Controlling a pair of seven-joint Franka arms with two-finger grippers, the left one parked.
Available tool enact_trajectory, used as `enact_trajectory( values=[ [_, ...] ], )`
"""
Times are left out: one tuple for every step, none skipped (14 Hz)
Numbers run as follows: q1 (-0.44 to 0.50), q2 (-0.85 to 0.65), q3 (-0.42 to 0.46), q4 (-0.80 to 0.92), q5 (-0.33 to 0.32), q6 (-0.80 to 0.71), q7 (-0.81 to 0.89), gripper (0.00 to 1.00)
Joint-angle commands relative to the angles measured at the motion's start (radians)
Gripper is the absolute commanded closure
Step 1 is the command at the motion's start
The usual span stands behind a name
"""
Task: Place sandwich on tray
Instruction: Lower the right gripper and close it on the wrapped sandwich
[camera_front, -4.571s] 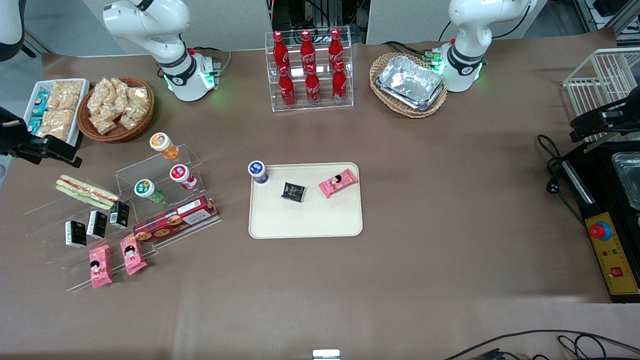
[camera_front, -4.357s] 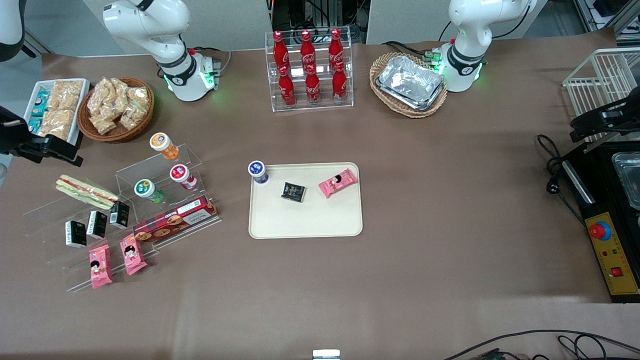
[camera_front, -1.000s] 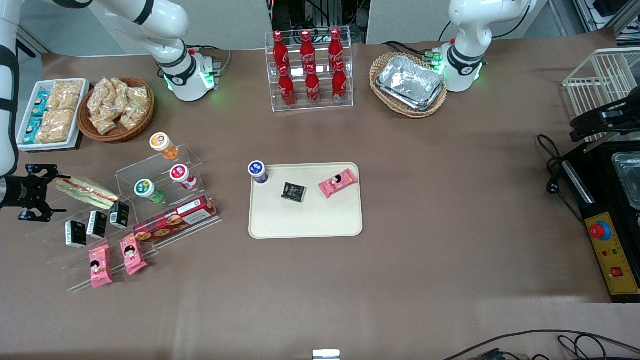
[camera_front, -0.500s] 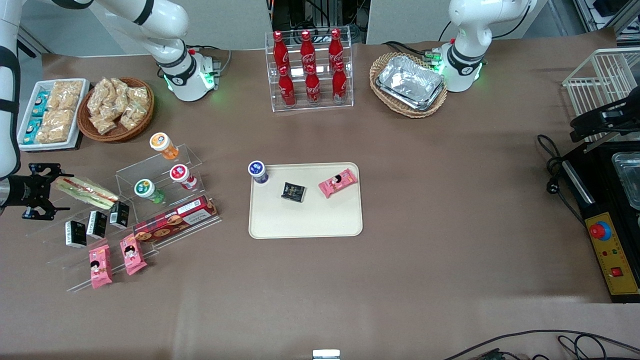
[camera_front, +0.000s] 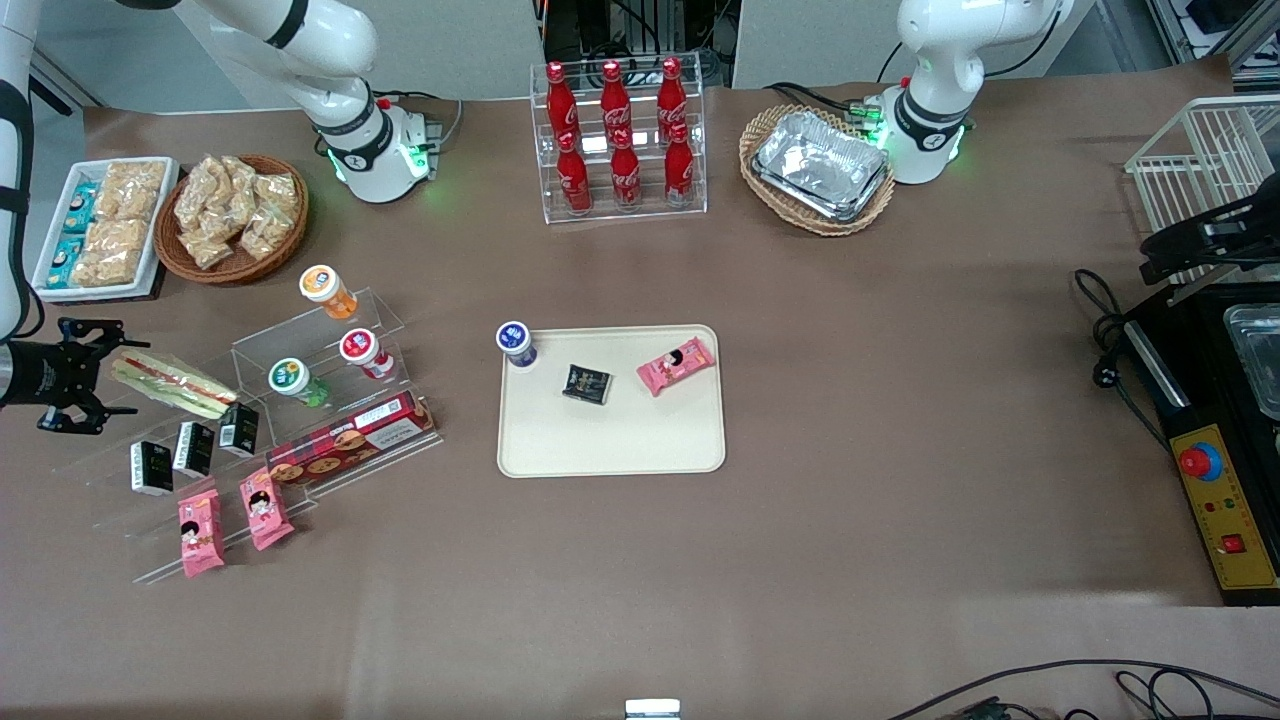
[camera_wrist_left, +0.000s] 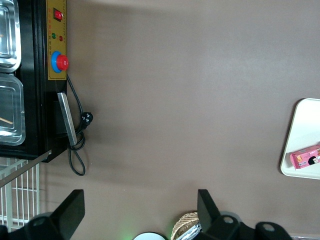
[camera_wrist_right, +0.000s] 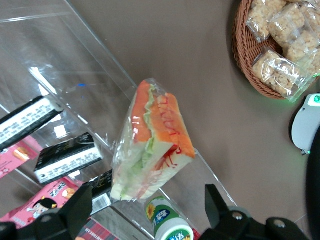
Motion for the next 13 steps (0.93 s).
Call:
enact_trajectory(
  values=[
    [-0.01, -0.026, 0.001, -0.061, 0.019, 0.012, 0.021, 0.0],
    [-0.018, -0.026, -0.002, -0.075, 0.017, 0.021, 0.021, 0.0],
    [-0.023, -0.028, -0.002, -0.089, 0.017, 0.033, 0.02, 0.0],
    [-0.027, -0.029, -0.002, -0.101, 0.017, 0.038, 0.02, 0.0],
    [-0.033, -0.029, -0.002, -0.104, 0.017, 0.038, 0.02, 0.0],
    [-0.035, -0.028, -0.004, -0.104, 0.016, 0.044, 0.02, 0.0],
    [-0.036, -0.02, -0.004, -0.104, 0.014, 0.055, 0.02, 0.0],
    [-0.038, -0.008, -0.004, -0.104, 0.014, 0.07, 0.02, 0.0],
    [-0.038, 0.008, -0.004, -0.104, 0.014, 0.081, 0.02, 0.0],
    [-0.038, 0.018, -0.002, -0.104, 0.014, 0.098, 0.018, 0.03],
    [-0.038, 0.025, -0.002, -0.103, 0.011, 0.115, 0.016, 0.07],
    [-0.036, 0.029, -0.002, -0.101, 0.01, 0.118, 0.015, 0.16],
    [-0.035, 0.028, -0.002, -0.097, 0.01, 0.116, 0.006, 0.27]
  ],
)
